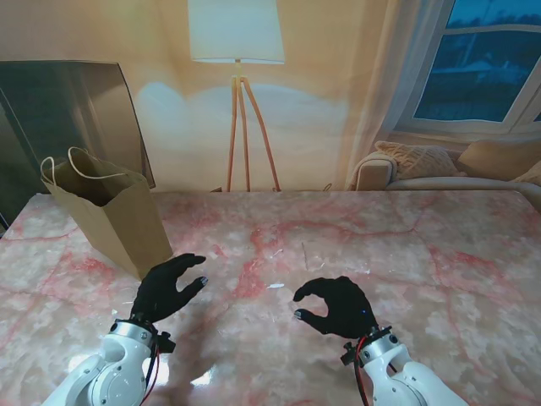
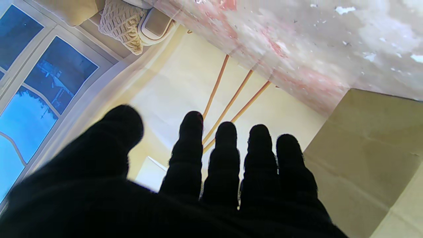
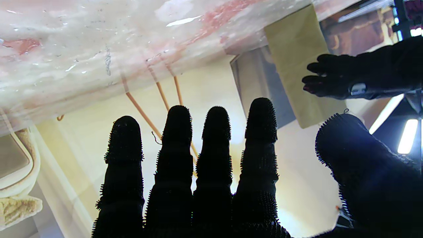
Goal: Fold the socks and the shorts into the kraft paper bag
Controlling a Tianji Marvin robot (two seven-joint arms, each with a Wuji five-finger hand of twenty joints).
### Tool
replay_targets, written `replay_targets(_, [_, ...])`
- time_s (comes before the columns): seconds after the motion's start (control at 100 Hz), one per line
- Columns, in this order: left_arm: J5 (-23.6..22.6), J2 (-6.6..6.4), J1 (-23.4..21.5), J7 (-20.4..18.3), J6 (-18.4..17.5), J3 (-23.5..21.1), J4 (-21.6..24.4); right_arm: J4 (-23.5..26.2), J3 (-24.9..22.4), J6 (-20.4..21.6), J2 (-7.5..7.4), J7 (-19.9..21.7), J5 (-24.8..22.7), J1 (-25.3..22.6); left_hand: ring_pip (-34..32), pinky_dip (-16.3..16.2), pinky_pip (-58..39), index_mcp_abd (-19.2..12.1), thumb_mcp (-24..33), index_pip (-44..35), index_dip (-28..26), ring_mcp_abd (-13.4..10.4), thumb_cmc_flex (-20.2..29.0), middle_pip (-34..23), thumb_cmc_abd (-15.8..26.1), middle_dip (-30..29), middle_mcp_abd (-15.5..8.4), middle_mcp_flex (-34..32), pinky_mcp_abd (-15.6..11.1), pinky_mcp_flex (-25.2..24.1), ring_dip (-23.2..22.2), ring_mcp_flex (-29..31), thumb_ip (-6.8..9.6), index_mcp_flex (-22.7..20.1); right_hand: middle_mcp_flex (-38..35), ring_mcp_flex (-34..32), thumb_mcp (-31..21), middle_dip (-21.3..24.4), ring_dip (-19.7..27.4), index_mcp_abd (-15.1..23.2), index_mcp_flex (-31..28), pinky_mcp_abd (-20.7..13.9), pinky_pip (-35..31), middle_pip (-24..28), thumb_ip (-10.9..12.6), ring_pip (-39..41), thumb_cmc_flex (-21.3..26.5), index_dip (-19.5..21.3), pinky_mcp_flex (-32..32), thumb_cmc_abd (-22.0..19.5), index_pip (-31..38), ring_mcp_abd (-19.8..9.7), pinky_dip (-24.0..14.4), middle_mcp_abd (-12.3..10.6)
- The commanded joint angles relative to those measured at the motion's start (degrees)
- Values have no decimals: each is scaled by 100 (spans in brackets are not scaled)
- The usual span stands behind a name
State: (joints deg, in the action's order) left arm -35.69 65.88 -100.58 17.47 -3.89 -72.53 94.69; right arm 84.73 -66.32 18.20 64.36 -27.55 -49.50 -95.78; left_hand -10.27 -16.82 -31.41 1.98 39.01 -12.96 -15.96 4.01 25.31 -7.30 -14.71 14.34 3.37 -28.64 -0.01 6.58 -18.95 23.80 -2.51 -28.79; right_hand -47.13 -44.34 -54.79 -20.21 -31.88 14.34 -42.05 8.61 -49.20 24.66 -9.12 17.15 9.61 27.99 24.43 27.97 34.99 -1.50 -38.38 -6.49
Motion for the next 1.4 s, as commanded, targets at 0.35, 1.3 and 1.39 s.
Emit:
replay_targets(0.35, [94,11,-69,-131,-89,60,12,23,103,-77,134,469,809,49,163,200,382,74,794,38,181,-246,-129,-25,-289,-80,-46,372,-107,-302,135,-514,483,200,549,475,516,762,713,-533,1167,-168,647,-657,435,-623,-397,-455,-317,-533,-809,88,573,201])
replay_targets(1.3, [224,9,-336,-160,-327,100,182,593,-195,26,143,1045,1533,-504,250,246,512,288,123,302,290,-194,-509,105,108,-85,46,421,-64,-303,174,-617,942,175,1123,1251,1791,1290,1325,-1062,1872,-262,1299,-1709,764,-936,-989,-968,-911,-1633,-1438,281,1598,512])
replay_targets(1.39, [223,11,-375,-145,-340,97,207,595,-185,18,149,998,1515,-528,252,245,510,289,115,301,288,-201,-500,107,117,-85,44,425,-55,-307,174,-622,951,170,1136,1230,1810,1264,1310,-1049,1849,-256,1281,-1658,768,-926,-940,-949,-901,-1625,-1423,279,1576,517])
